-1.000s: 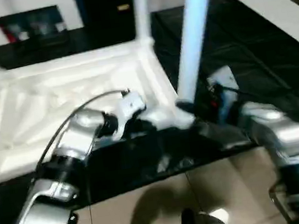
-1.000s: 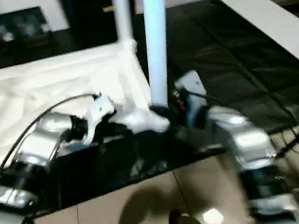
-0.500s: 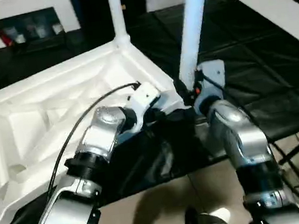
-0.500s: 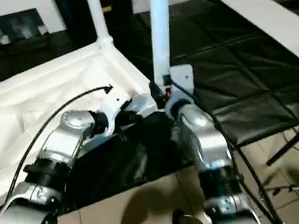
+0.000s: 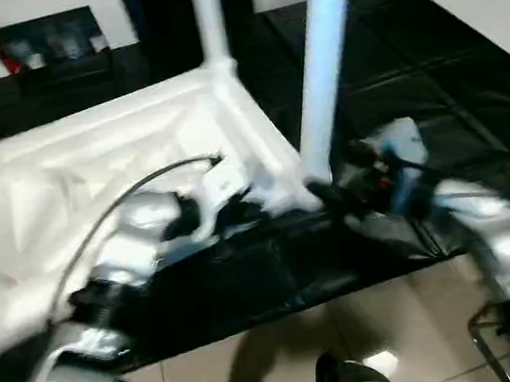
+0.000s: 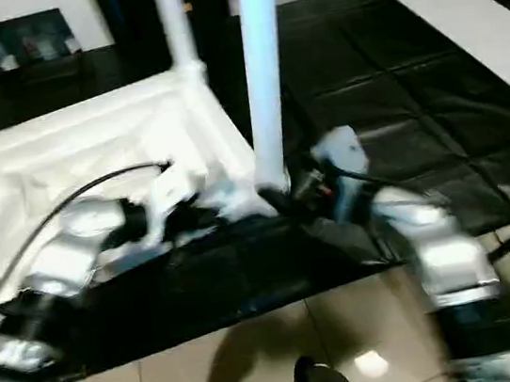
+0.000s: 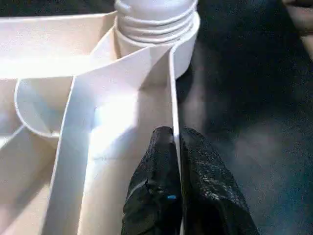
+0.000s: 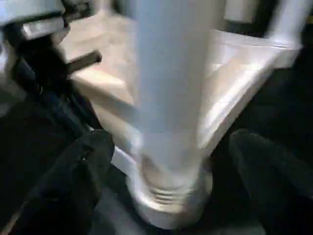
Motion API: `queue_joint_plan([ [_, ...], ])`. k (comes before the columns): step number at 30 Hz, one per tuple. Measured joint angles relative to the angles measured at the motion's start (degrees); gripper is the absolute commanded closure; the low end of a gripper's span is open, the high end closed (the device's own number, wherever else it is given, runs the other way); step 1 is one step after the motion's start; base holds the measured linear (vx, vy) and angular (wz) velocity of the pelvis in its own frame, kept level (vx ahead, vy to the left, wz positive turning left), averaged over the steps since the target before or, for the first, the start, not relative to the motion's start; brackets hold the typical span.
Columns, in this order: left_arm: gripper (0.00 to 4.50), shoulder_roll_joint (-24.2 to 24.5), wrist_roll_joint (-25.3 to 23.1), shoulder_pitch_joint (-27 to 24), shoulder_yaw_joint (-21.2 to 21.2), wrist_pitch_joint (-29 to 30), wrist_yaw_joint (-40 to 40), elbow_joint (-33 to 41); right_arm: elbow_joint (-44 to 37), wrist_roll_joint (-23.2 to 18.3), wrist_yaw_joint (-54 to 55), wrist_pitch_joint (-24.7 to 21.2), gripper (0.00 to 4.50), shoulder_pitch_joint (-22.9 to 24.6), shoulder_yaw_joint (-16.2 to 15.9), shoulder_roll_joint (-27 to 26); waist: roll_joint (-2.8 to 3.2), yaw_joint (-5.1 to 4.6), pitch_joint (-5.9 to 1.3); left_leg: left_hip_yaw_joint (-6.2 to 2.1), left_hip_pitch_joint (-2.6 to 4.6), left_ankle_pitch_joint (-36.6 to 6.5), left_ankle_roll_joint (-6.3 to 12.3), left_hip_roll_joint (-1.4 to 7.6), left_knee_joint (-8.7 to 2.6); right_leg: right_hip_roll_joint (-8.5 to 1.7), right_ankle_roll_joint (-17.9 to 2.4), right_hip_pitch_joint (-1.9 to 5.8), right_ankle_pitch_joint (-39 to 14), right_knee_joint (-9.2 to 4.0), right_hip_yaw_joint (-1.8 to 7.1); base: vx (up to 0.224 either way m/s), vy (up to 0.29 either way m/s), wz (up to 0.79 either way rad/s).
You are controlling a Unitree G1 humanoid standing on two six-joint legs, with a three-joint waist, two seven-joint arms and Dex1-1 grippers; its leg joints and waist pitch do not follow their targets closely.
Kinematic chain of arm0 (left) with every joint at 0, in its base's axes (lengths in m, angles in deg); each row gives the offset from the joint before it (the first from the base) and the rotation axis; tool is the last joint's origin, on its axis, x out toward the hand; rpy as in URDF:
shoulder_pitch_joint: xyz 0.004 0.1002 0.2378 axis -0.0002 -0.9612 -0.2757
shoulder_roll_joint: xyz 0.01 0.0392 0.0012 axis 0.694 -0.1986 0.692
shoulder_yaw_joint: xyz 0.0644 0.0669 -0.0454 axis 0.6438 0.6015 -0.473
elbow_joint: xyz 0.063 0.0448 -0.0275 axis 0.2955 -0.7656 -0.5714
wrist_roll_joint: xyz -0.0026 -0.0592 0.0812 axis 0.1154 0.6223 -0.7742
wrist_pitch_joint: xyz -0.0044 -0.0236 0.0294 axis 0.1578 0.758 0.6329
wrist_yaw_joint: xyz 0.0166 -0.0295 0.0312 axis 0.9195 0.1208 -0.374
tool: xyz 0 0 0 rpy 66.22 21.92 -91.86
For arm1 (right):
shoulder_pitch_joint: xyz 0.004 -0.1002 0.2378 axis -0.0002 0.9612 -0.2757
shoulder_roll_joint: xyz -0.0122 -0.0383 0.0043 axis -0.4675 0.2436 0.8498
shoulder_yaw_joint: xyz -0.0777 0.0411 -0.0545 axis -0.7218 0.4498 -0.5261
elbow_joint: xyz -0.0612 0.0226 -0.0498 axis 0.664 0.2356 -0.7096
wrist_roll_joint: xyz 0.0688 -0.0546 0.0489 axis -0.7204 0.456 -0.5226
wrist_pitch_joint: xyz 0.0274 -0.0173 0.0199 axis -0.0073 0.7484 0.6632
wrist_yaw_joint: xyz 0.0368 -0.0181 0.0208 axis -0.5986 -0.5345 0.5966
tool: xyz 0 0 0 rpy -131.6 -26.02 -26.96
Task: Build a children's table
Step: Rotate leg to tighten
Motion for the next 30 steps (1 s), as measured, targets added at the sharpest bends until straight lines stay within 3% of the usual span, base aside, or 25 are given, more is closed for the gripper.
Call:
queue_joint_plan([
  [7, 4.50, 2.3, 1.5, -0.1, 0.8, -2.6, 6.9, -1.0, 2.6, -3.5, -12.4, 0.6, 0.37, -2.1, -2.1, 3.0, -0.02, 1.02, 0.01, 0.15, -0.10, 0.0, -0.03, -0.10, 0.26, -0.23, 0.0, -0.01, 0.1, 0.00, 0.09, 0.000, 0.000, 0.00],
  [16, 4.50, 5.0, 2.8, 1.2, 2.9, -6.1, 16.0, -2.1, 11.6, -3.1, -25.6, 3.6, 1.24, -9.1, -7.6, 5.1, -0.27, 3.07, 0.06, 0.12, -0.42, 0.0, -0.03, -0.06, 0.41, -0.27, -0.1, -0.26, 0.1, 0.06, 0.03, 0.000, 0.000, 0.00],
  [30, 4.50, 4.6, 2.6, 2.5, 4.0, -8.5, 17.0, -3.9, 16.1, -2.9, -32.1, 5.6, 2.33, -12.9, -11.1, 4.2, -0.82, 3.19, 0.19, 0.11, -0.48, 0.0, -0.05, -0.05, 0.73, -0.31, -0.1, -0.24, 0.1, 0.26, 0.06, 0.000, 0.000, 0.00],
])
